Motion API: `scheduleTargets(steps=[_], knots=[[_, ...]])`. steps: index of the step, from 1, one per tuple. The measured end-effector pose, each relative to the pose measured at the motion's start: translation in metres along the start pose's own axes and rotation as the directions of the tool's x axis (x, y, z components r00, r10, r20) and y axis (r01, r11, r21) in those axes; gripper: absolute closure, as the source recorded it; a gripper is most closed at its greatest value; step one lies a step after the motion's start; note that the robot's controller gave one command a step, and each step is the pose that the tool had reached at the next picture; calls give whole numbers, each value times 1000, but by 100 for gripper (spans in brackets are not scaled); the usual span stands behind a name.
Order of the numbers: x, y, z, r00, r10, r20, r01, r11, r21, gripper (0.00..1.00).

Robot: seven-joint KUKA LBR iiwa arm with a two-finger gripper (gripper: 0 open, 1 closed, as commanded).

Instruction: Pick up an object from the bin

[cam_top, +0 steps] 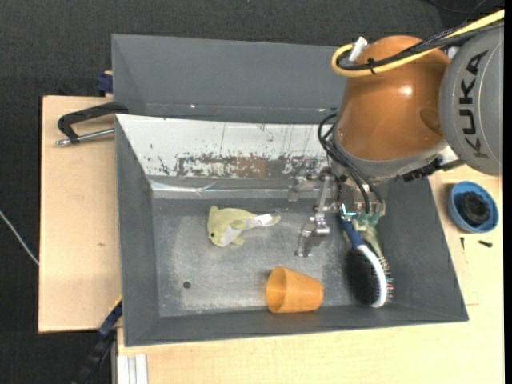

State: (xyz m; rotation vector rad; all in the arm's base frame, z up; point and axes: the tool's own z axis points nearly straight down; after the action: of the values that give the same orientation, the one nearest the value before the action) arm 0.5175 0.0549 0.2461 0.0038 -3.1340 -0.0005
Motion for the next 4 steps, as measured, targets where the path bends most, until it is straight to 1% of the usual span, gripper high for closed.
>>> scheduleTargets(steps=[1,2,3,4], knots=[[-24,7,160,997,-75,2,75,997,0,0],[-26,7,157,997,-74,8,74,997,-1,100],[-26,7,157,997,-74,8,74,997,-1,0],[-54,64,173,1000,20,15,-20,1000,-1,0]])
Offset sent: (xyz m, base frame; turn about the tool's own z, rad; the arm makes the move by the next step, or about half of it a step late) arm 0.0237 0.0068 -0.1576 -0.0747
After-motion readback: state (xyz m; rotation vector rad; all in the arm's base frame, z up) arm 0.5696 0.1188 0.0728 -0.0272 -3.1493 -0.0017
